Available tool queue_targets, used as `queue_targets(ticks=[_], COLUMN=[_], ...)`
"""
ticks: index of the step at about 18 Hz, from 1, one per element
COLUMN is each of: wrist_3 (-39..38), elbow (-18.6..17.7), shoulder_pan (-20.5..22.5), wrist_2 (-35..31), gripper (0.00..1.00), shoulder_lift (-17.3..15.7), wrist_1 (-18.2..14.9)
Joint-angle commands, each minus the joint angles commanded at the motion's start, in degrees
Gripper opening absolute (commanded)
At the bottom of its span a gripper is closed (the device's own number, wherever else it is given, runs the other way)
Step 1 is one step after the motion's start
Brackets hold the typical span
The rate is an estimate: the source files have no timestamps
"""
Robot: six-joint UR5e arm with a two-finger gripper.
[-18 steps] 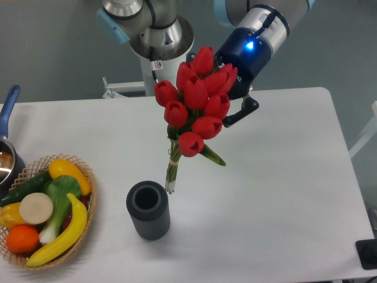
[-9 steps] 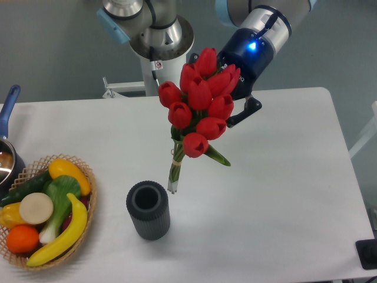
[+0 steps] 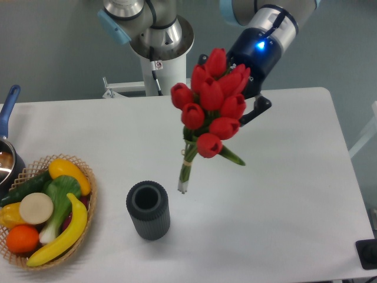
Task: Place the flowers on the table
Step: 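Carry the red tulip bouquet with the gripper away from the grey vase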
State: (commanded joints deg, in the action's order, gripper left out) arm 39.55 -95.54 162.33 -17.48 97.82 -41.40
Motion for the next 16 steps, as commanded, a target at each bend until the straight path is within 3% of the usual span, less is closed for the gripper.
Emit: queue_targets(ticks=[9,16], wrist_3=[2.9,8.8], elbow=[-1.8,-6.5], shoulder_pan=[1.1,1.5], wrist_2=[-16.8,-31.7], gripper=[0.49,0.49], shoulder_lift=[-3.2,-6.8], wrist_1=[0.0,-0.2])
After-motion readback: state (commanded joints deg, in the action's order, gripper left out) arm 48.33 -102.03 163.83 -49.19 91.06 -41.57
